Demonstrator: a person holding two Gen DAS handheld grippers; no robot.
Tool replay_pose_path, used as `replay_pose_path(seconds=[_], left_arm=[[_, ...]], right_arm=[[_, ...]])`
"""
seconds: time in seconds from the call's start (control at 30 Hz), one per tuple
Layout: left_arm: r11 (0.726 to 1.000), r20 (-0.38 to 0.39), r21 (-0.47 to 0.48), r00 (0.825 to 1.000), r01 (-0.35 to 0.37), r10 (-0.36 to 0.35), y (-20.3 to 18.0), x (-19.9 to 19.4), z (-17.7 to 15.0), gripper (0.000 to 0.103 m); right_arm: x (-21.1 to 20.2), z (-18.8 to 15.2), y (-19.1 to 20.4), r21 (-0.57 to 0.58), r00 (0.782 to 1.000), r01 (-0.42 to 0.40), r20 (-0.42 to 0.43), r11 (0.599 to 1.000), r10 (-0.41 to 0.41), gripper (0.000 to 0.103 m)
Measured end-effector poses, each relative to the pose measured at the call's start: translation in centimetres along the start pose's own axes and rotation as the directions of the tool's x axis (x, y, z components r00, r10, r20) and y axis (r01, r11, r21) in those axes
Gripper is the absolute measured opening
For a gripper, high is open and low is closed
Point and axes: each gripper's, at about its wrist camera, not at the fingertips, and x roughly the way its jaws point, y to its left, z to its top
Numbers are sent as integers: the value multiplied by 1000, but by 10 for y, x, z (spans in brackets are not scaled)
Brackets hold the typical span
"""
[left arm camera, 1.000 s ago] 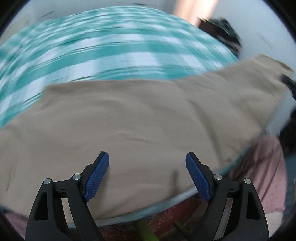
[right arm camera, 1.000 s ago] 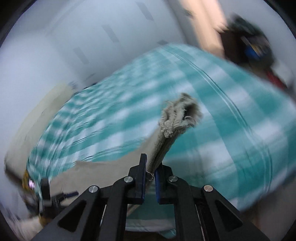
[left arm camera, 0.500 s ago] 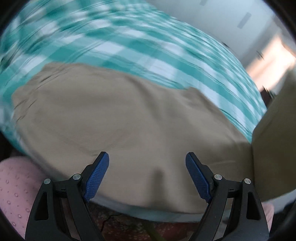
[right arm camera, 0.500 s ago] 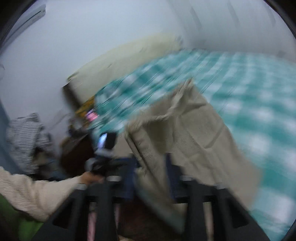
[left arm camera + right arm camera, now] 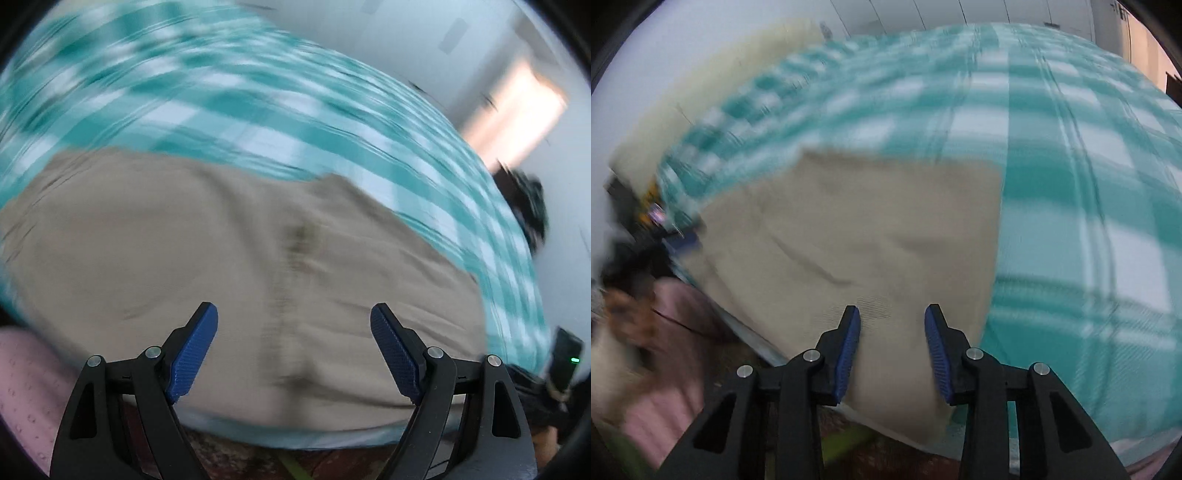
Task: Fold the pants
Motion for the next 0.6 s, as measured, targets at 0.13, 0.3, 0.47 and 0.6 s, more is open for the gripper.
replay_pose_path(seconds=[0.13,0.3,0.47,0.6], left_arm=[[972,-62,234,998,21,-7,-72,28,-7,88],[964,-132,259,987,-56,93,-80,63,-25,88],[966,-97,254,993,-40,66,-68,52,-33,89],[967,-85,251,995,-28,51,-66,52,-37,89]], right_arm=[[5,-12,10,-24,995,82,56,996,-80,39],[2,-16,6,-35,996,59,71,998,-56,39],[1,-7,13,-47,996,75,45,996,-73,39],[-19,23,17,-5,998,54,17,999,-54,39]])
